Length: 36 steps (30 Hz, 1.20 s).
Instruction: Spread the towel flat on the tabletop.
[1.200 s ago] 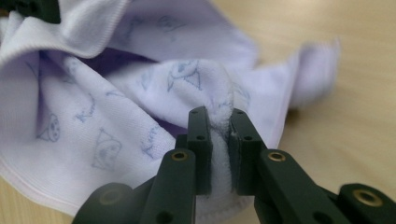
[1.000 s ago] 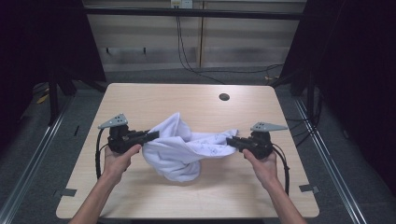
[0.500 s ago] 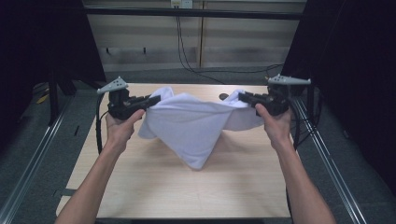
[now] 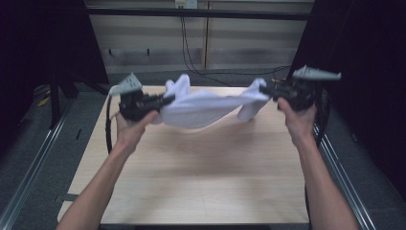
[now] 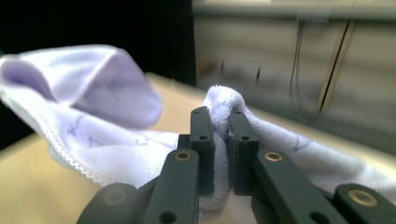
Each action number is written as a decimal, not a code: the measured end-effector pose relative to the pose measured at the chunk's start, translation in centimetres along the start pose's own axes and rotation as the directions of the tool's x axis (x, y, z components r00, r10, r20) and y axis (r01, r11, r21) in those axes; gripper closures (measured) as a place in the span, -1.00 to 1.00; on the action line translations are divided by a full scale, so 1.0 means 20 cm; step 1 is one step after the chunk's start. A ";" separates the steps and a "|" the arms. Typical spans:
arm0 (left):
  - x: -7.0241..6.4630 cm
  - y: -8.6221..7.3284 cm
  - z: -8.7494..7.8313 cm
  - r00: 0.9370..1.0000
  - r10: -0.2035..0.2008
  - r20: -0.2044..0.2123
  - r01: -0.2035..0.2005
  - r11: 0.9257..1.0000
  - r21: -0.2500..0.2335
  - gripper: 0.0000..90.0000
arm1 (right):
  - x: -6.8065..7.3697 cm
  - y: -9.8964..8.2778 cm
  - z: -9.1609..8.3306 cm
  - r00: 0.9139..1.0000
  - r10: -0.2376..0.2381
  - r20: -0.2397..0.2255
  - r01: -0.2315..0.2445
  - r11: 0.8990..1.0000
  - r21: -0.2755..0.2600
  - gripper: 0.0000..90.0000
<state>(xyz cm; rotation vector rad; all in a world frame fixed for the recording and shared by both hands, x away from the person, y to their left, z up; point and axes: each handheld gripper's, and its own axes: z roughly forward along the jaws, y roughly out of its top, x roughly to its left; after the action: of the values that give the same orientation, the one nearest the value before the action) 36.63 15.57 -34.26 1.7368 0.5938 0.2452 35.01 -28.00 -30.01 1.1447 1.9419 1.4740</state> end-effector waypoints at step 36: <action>0.01 -0.82 0.05 0.995 -0.095 -0.032 0.099 0.876 0.472 0.77 | 0.36 -0.91 -0.06 0.994 0.027 -0.108 0.004 0.962 0.274 0.10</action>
<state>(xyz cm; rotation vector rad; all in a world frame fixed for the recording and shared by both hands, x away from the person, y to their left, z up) 33.10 17.30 -50.11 2.1697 0.7933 0.0323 23.83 -24.42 -45.77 1.2124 2.2759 1.3284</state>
